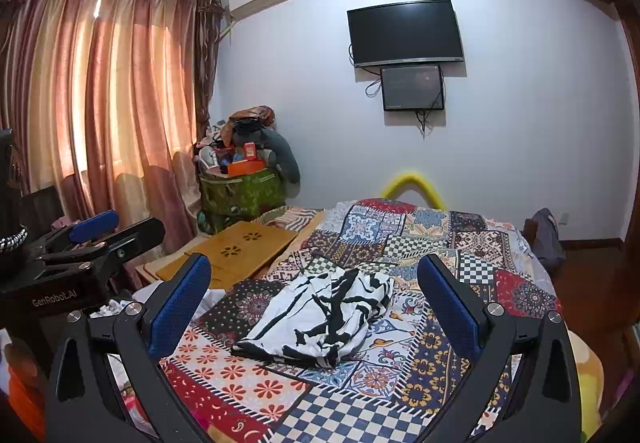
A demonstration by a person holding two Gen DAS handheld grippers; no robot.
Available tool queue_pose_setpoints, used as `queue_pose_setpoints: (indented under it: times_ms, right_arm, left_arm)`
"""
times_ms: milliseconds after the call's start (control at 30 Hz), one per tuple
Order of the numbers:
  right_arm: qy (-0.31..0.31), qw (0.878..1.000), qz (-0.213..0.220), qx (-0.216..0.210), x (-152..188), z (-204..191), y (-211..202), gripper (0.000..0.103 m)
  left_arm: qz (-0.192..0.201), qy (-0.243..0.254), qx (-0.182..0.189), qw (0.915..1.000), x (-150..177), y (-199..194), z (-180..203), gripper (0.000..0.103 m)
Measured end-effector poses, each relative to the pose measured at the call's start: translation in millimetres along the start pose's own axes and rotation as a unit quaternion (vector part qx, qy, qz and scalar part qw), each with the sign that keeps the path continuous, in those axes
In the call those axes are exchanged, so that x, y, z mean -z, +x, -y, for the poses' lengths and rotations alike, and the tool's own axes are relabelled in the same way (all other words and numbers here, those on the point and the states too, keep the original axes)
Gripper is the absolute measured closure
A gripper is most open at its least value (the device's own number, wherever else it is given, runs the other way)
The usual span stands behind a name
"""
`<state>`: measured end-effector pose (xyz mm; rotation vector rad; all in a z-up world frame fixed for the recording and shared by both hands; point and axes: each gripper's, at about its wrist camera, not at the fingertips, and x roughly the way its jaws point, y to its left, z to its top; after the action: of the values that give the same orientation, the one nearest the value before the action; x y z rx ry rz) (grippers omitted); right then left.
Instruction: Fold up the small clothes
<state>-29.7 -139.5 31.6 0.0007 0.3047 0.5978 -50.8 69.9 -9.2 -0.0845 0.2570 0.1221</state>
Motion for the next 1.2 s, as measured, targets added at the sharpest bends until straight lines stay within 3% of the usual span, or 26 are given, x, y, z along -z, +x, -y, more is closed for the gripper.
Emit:
queue_pose_setpoints:
  times_ms: [1200]
  right_arm:
    - [0.009,1.000,-0.004,0.005,4.3,0.4,3.7,0.000]
  left_arm:
    - [-0.013,0.024,0.023,0.9994,4.3,7.2,9.2,0.000]
